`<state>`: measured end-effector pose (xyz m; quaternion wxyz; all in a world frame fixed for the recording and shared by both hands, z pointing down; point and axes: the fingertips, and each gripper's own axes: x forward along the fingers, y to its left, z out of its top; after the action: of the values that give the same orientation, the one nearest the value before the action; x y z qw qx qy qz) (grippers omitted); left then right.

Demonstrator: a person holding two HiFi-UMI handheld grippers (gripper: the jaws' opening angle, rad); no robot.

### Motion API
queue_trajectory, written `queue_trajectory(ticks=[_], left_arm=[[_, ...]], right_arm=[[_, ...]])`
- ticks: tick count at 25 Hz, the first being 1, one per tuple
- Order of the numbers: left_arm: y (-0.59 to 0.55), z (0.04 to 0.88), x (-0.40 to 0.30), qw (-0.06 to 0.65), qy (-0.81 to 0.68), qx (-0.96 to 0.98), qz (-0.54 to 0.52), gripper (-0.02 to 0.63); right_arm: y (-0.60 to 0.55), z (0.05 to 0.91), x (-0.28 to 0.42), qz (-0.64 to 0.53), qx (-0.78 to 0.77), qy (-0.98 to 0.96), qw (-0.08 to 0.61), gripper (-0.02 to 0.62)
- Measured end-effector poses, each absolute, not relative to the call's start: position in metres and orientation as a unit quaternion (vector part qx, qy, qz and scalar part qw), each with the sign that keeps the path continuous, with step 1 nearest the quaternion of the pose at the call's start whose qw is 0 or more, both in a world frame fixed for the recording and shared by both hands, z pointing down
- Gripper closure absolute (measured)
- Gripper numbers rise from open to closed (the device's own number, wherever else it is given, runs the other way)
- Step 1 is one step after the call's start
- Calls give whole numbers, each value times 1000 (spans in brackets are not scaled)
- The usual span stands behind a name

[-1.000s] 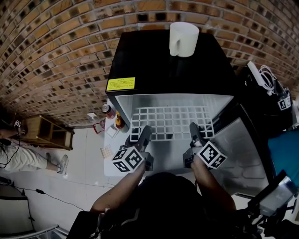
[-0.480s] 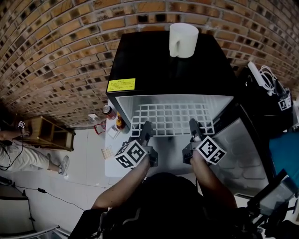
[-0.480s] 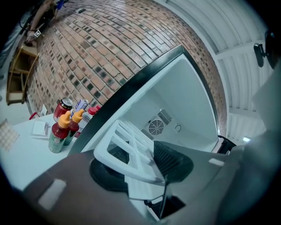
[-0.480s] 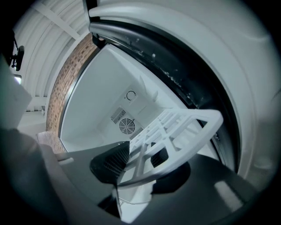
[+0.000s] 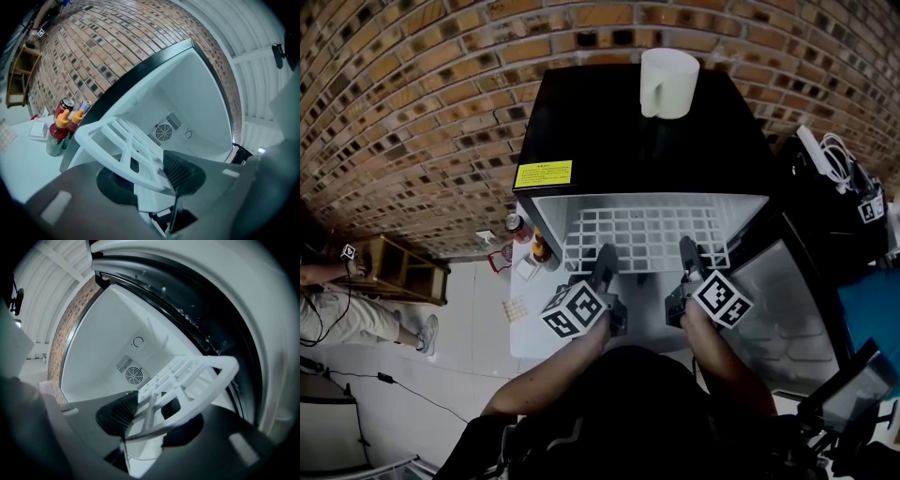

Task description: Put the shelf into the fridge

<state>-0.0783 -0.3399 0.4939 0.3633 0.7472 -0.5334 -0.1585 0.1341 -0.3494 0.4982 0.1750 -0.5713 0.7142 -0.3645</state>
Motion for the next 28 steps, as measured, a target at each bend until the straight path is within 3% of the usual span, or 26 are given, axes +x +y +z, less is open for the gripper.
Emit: queue_trajectory(ticks=[10, 28], left_arm=[[-357, 493, -74, 335, -551, 748, -159, 454], [-390, 498, -71, 350, -560, 729, -181, 471]], right_arm=[[-367, 501, 136, -361, -580, 710, 172, 425], [-399, 505, 137, -355, -588, 705, 178, 414]])
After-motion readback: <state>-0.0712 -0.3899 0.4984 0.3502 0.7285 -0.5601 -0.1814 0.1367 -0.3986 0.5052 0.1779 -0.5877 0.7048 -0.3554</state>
